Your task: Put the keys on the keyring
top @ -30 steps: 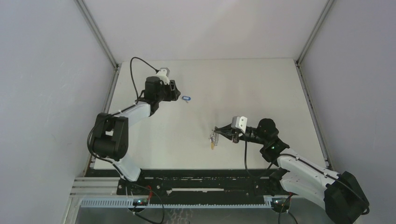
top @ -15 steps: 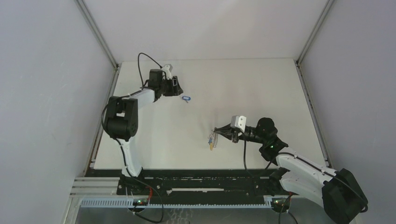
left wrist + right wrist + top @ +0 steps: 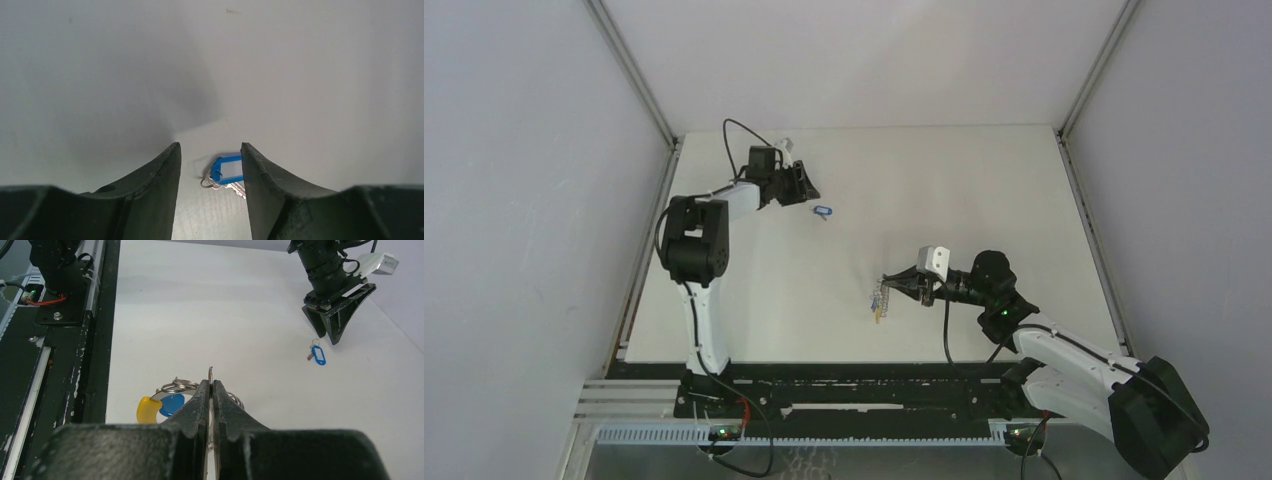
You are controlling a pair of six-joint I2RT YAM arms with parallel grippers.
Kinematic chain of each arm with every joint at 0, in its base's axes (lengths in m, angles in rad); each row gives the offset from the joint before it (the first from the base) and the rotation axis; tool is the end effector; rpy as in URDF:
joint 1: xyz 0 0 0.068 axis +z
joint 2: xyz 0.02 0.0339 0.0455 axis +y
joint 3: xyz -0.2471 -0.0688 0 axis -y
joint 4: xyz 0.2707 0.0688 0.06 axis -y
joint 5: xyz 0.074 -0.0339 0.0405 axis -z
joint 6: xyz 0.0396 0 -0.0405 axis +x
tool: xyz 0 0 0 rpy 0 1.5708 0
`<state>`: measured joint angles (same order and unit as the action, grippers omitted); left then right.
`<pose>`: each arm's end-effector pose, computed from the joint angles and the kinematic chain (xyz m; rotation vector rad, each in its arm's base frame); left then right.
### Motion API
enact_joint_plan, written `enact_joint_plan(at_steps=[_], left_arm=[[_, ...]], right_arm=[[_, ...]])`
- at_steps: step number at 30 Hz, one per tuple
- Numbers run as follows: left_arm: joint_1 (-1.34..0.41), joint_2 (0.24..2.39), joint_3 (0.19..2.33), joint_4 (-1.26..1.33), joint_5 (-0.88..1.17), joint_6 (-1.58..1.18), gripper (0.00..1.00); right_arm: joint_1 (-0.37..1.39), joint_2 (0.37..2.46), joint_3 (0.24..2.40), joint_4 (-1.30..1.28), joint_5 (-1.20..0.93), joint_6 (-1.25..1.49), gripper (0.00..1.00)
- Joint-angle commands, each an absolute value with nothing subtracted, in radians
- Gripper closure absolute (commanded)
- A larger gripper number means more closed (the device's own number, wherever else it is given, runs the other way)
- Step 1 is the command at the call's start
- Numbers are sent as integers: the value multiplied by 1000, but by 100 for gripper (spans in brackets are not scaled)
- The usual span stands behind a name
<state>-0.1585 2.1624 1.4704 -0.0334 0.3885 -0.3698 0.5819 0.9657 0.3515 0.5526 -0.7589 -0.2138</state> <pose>0.4788 -0.0917 0.1187 -0.0406 2.3349 -0.7149 0.1837 0.1535 0.2034 -1.1615 1.2305 0.8938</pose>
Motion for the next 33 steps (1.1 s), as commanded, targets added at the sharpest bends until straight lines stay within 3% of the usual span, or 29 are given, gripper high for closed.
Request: enact_joint_plan(at_steps=[1, 13, 33], left_arm=[[-157, 2181, 1511, -21, 435, -464, 48], [-175, 2117, 1369, 85, 511, -516, 50], [-179, 1971, 1217, 54, 366, -441, 50]], right_arm=[[572, 963, 366, 620, -779, -185, 100], [571, 962, 369, 620, -782, -180, 100], [571, 963, 369, 627, -788, -169, 100]])
